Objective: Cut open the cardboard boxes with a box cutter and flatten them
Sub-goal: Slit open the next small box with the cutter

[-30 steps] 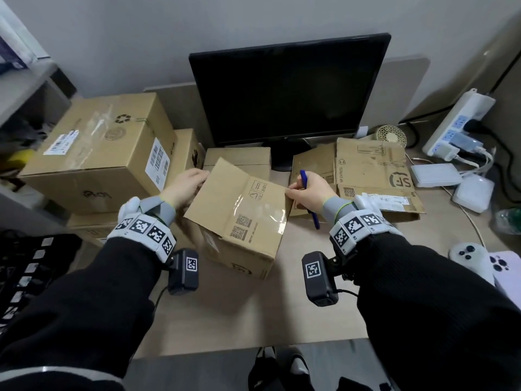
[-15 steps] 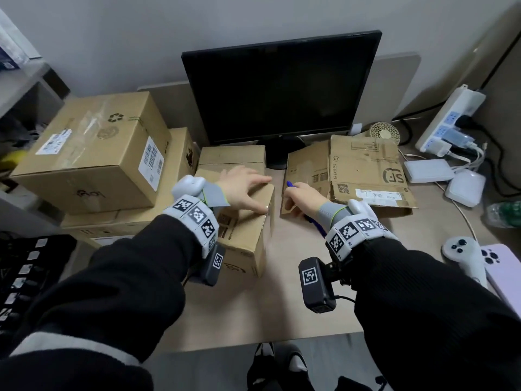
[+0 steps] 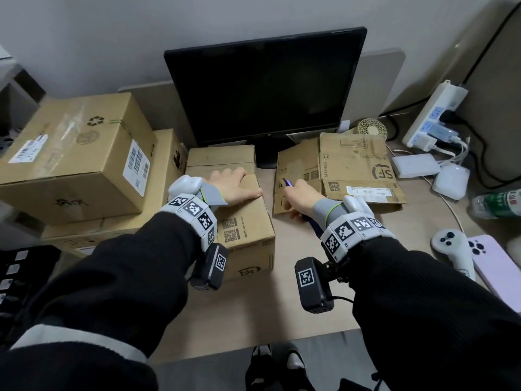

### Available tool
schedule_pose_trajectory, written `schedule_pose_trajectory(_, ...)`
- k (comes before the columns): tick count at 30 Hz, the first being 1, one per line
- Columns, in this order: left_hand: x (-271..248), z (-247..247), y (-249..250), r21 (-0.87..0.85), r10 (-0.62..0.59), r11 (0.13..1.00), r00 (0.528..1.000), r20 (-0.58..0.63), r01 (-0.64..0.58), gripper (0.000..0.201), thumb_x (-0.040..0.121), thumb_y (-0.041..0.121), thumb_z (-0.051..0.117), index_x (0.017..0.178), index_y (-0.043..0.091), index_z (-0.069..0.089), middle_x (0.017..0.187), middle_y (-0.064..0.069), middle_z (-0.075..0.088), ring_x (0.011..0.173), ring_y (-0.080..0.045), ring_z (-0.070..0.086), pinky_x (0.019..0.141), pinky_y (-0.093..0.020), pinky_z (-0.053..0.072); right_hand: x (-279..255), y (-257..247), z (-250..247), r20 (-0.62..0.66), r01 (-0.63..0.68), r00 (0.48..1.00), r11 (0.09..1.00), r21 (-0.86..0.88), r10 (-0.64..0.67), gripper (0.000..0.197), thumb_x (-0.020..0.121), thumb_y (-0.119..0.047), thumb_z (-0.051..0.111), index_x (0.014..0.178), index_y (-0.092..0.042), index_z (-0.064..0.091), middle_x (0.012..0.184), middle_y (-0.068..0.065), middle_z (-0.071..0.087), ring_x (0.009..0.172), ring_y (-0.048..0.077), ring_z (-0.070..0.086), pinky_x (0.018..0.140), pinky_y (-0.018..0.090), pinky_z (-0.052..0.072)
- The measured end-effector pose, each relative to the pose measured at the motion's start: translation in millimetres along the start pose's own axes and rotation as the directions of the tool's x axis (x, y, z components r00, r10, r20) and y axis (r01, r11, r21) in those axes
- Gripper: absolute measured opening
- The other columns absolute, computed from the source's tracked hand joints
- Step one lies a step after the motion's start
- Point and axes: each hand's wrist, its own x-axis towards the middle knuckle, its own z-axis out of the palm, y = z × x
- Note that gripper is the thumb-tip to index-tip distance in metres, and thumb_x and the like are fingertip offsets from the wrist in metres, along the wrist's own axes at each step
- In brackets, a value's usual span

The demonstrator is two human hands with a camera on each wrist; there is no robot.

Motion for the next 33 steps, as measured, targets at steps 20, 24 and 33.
schedule_pose_trajectory(20, 4.6, 19.4, 4.4, -0.086, -0.125, 0.990, 0.969, -0.215, 0.109, 0.042, 0.099, 0.047, 0.024, 0.107, 0.028, 0.061, 0.108, -0.002, 0.062, 0.102, -0.026, 0.047, 0.076, -0.039, 0.022, 3.5, -25.5, 17.4, 0.063, 0.097, 0.994, 0.969, -0.227, -0.085, 0.021, 0.097, -0.008, 0.032, 0.095, -0.004, 0.053, 0.085, 0.013, 0.055, 0.051, 0.018, 0.051, 0.032, 0.013, 0.033)
schedule_pose_trajectory(24, 4.9, 21.5, 6.6, -0.089, -0.143, 0.988, 0.964, -0.223, 0.126, 0.043, 0.099, 0.046, 0.023, 0.108, 0.028, 0.060, 0.107, -0.001, 0.062, 0.098, -0.025, 0.045, 0.075, -0.039, 0.020, 0.9, -28.4, 14.5, 0.041, 0.114, 0.993, 0.962, -0.250, -0.107, 0.022, 0.097, -0.008, 0.033, 0.089, -0.005, 0.052, 0.072, 0.011, 0.053, 0.044, 0.016, 0.046, 0.033, 0.013, 0.033)
schedule_pose_trajectory(33, 4.2, 24.0, 6.3, -0.116, -0.159, 0.984, 0.956, -0.246, 0.134, 0.044, 0.098, 0.048, 0.024, 0.110, 0.028, 0.061, 0.107, -0.002, 0.062, 0.102, -0.025, 0.046, 0.077, -0.039, 0.021, -1.8, -37.1, 21.6, 0.004, 0.092, 0.995, 0.877, -0.472, -0.102, 0.020, 0.094, -0.002, 0.038, 0.092, -0.001, 0.057, 0.082, 0.015, 0.057, 0.055, 0.025, 0.051, 0.047, 0.025, 0.042)
